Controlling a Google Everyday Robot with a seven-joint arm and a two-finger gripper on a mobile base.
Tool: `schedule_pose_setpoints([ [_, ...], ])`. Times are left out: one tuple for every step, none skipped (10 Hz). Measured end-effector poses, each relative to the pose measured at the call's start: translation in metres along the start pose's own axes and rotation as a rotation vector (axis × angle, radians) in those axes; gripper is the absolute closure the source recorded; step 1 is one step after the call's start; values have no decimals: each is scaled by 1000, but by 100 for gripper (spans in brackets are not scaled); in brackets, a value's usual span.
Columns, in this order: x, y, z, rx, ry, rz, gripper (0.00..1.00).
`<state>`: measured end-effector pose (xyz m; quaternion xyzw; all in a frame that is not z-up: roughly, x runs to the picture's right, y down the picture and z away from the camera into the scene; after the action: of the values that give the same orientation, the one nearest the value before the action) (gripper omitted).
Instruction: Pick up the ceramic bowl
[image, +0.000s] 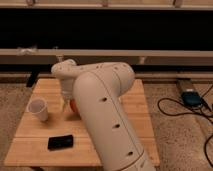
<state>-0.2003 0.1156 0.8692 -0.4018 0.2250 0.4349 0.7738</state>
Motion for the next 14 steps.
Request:
schedule_pose_setpoints([
  [0,0,0,0,-1,0,20],
  [0,-1,0,2,-1,0,20],
  [-2,-4,-8,16,-15,2,20],
  [-4,-11,-15,28,-26,9,20],
  [-8,-20,-23,42,-34,14,20],
  [-14,-38,-37,67,-47,22,20],
  [-20,-55,-47,88,-56,32,20],
  [-25,-70,-54,104,-64,44,20],
  [-28,-86,-59,116,-75,61,20],
  [-29,-100,-63,128,-87,78,20],
  [-27,-114,-65,134,-100,95,20],
  [-24,-124,-66,139,-116,110,20],
  [-16,-137,-65,139,-138,129,20],
  [-10,-144,-63,135,-155,142,20],
])
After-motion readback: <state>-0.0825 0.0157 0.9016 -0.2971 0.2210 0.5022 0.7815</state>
